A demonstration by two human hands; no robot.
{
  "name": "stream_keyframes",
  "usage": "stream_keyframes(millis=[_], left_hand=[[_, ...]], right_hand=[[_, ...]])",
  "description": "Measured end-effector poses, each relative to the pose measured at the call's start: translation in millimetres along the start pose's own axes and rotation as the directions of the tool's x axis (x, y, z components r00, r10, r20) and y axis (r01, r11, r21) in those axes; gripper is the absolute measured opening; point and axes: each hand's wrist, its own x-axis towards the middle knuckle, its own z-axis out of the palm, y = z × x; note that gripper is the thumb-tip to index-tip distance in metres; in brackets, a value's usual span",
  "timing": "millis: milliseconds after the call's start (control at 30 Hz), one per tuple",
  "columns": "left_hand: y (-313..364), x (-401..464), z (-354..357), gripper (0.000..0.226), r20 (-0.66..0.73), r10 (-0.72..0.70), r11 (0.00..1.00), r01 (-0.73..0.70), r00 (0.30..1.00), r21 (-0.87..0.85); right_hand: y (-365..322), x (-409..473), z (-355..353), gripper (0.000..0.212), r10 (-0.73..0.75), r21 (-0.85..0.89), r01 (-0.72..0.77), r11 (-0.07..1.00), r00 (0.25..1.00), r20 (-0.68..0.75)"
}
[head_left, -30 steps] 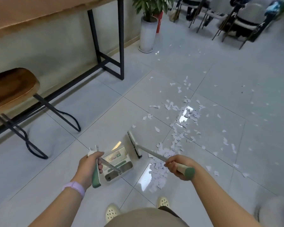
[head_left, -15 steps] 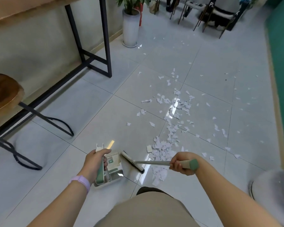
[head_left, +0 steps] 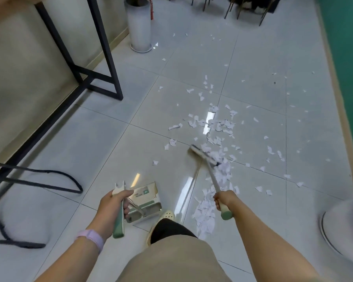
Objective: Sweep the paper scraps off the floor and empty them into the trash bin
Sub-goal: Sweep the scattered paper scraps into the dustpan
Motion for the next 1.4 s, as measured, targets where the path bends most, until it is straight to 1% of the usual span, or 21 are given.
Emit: stream_keyframes(millis=[67,167,233,333,433,500,600,700,733,800,833,900,933,967,1000,1067,1100,1167,1200,1300,1400], left_hand=[[21,19,9,0.021,0.024,-0.011,0.999,0.01,1.0,0.045],[56,40,31,0.013,0.133,-0.052,0.992,0.036,0.99,0.119],[79,58,50,0.01,0.206,-0.067,0.979,0.024,0.976,0.204],[105,87,85,0.011,0.257,-0.076,0.945,-0.012,0.964,0.328],[120,116,117,0.016,0.29,-0.103,0.916,-0.023,0.952,0.401],[126,137,137,0.021,0.33,-0.119,0.896,-0.042,0.937,0.443],[133,158,162,0.015,0.408,-0.122,0.839,-0.125,0.905,0.529],[143,164,173,0.013,0.487,-0.165,0.781,-0.188,0.857,0.595],[149,165,174,0.015,0.517,-0.177,0.758,-0.219,0.838,0.615],[160,172,179,0.024,0.575,-0.185,0.698,-0.305,0.797,0.647],[164,177,184,0.022,0.603,-0.187,0.67,-0.349,0.775,0.655],[172,185,190,0.006,0.646,-0.186,0.621,-0.421,0.74,0.661],[176,187,191,0.008,0.653,-0.181,0.602,-0.442,0.736,0.665],[178,191,190,0.014,0.655,-0.166,0.589,-0.459,0.737,0.665],[181,195,187,0.016,0.655,-0.144,0.587,-0.469,0.742,0.66],[184,202,178,0.012,0.634,-0.098,0.596,-0.465,0.767,0.654],[184,206,173,0.01,0.614,-0.087,0.614,-0.443,0.784,0.653],[186,211,166,0.012,0.566,-0.09,0.668,-0.371,0.82,0.644],[188,214,163,0.015,0.551,-0.098,0.69,-0.343,0.829,0.638],[200,228,154,0.017,0.554,-0.14,0.689,-0.321,0.82,0.65],[218,243,144,0.016,0.56,-0.17,0.692,-0.306,0.811,0.654]], right_hand=[[-20,7,-4,0.018,-0.001,0.082,0.005,0.997,0.999,-0.047],[-43,9,-24,0.007,0.042,0.316,-0.022,0.949,0.998,-0.057],[-53,10,-35,0.005,0.092,0.495,-0.055,0.867,0.994,-0.051],[-60,0,-37,0.003,0.167,0.669,-0.103,0.736,0.985,-0.032],[-64,-23,-25,0.005,0.23,0.828,-0.096,0.553,0.972,-0.041],[-62,-37,-15,0.009,0.279,0.913,-0.08,0.401,0.96,-0.039],[-52,-65,4,0.007,0.339,0.995,-0.05,0.09,0.941,0.016],[-31,-97,31,0.012,0.399,0.981,0.014,-0.195,0.915,0.067],[-19,-107,42,0.011,0.409,0.967,0.021,-0.253,0.908,0.087],[6,-120,66,0.004,0.439,0.947,0.028,-0.32,0.89,0.122],[19,-124,78,0.004,0.455,0.936,0.039,-0.351,0.881,0.133],[39,-129,101,0.009,0.497,0.902,0.082,-0.424,0.854,0.156],[43,-131,113,0.016,0.519,0.897,0.102,-0.429,0.841,0.152],[46,-131,126,0.022,0.532,0.907,0.104,-0.408,0.835,0.143],[46,-129,142,0.024,0.532,0.931,0.093,-0.354,0.838,0.119],[38,-122,171,0.022,0.503,0.974,0.06,-0.218,0.862,0.059],[29,-118,184,0.019,0.494,0.983,0.026,-0.183,0.866,0.069],[2,-110,203,0.016,0.46,0.988,-0.069,-0.137,0.879,0.126],[-17,-105,210,0.017,0.449,0.989,-0.113,-0.094,0.882,0.143],[-75,-83,224,0.029,0.411,0.98,-0.193,0.054,0.898,0.155],[-122,-58,233,0.03,0.346,0.965,-0.228,0.131,0.923,0.171]])
